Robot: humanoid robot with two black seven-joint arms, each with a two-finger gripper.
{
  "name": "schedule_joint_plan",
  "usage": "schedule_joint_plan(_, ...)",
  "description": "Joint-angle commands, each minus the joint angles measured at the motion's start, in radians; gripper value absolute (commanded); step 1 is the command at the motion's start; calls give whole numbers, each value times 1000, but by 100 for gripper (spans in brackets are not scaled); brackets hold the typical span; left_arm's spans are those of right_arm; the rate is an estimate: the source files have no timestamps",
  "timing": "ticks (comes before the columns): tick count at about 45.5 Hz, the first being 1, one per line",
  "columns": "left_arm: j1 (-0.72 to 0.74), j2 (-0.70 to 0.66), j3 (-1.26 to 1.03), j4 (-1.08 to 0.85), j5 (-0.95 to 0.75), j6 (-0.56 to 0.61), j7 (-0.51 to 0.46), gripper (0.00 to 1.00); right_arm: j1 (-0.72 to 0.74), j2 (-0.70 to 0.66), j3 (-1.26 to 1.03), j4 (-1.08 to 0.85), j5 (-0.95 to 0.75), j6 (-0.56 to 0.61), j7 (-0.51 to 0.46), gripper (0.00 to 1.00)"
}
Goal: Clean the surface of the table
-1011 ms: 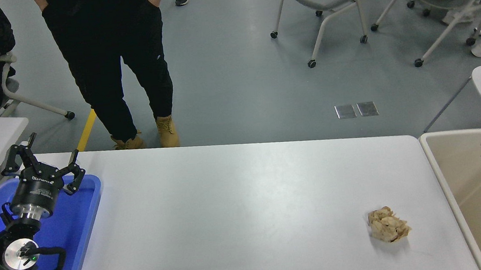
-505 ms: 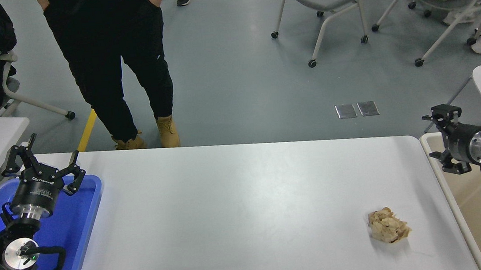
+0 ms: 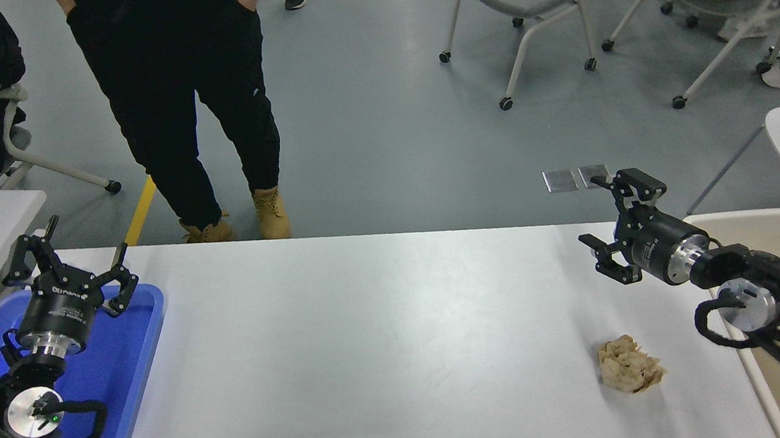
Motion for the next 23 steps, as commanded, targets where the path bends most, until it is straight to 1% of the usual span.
schedule_joint_plan(1,0,0,0,1,0,0,0,100,-71,141,105,-5,0,22,68,100)
schedule_joint_plan(13,0,0,0,0,0,0,0,100,-75,282,204,-92,1,15,68,100)
schedule_joint_plan(23,0,0,0,0,0,0,0,100,-74,353,286,-157,4,-2,68,100)
